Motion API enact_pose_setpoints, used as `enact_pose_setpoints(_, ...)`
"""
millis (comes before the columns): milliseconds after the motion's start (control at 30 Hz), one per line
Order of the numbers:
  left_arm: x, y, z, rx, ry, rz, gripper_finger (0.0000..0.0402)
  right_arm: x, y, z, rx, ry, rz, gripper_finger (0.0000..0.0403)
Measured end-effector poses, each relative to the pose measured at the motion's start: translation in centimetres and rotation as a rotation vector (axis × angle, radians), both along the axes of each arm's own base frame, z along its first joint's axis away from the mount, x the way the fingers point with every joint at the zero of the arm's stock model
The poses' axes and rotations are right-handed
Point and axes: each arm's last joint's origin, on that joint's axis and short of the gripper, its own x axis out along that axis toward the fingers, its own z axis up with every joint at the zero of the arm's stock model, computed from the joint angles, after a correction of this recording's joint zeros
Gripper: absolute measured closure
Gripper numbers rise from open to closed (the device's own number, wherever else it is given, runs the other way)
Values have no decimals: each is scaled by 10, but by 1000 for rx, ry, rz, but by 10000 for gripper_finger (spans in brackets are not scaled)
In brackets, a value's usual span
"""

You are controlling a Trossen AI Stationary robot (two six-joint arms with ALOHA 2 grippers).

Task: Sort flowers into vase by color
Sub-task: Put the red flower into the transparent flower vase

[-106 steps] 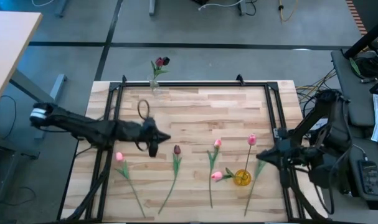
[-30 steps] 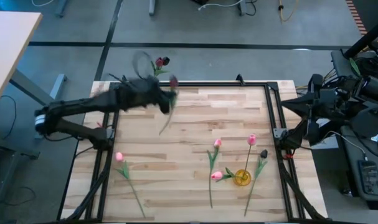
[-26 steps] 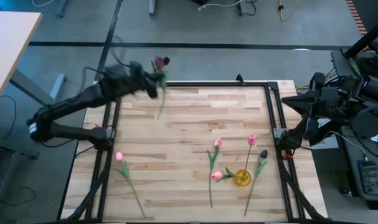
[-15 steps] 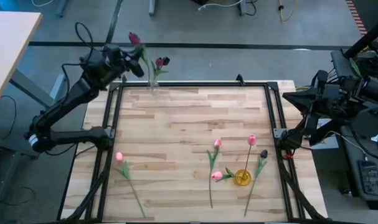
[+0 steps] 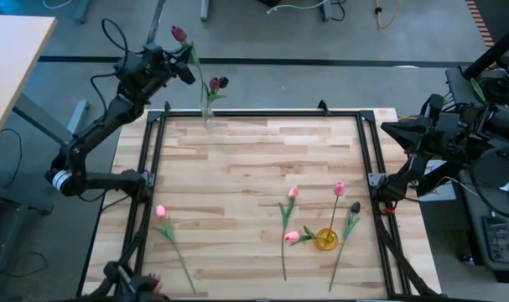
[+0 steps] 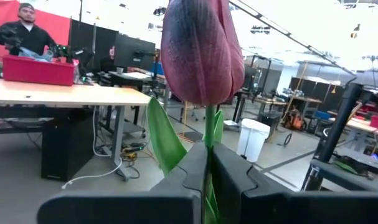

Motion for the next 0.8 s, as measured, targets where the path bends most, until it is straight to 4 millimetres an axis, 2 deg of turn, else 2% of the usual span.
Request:
enact_pose_setpoints(200, 6, 15, -14, -40, 25, -6, 401, 0, 0, 1, 10, -21, -15, 394)
enact_pose_setpoints(400, 7, 17, -27, -69, 47, -13, 401, -1, -1, 2, 5, -35, -34, 394)
enact_pose_setpoints(667, -4, 1, -71, -61, -51, -24, 401, -1, -1, 2, 5, -35, -34, 394)
enact_pose_setpoints(800, -8, -5, -96, -96, -24, -13, 401, -1, -1, 2, 5, -35, -34, 394)
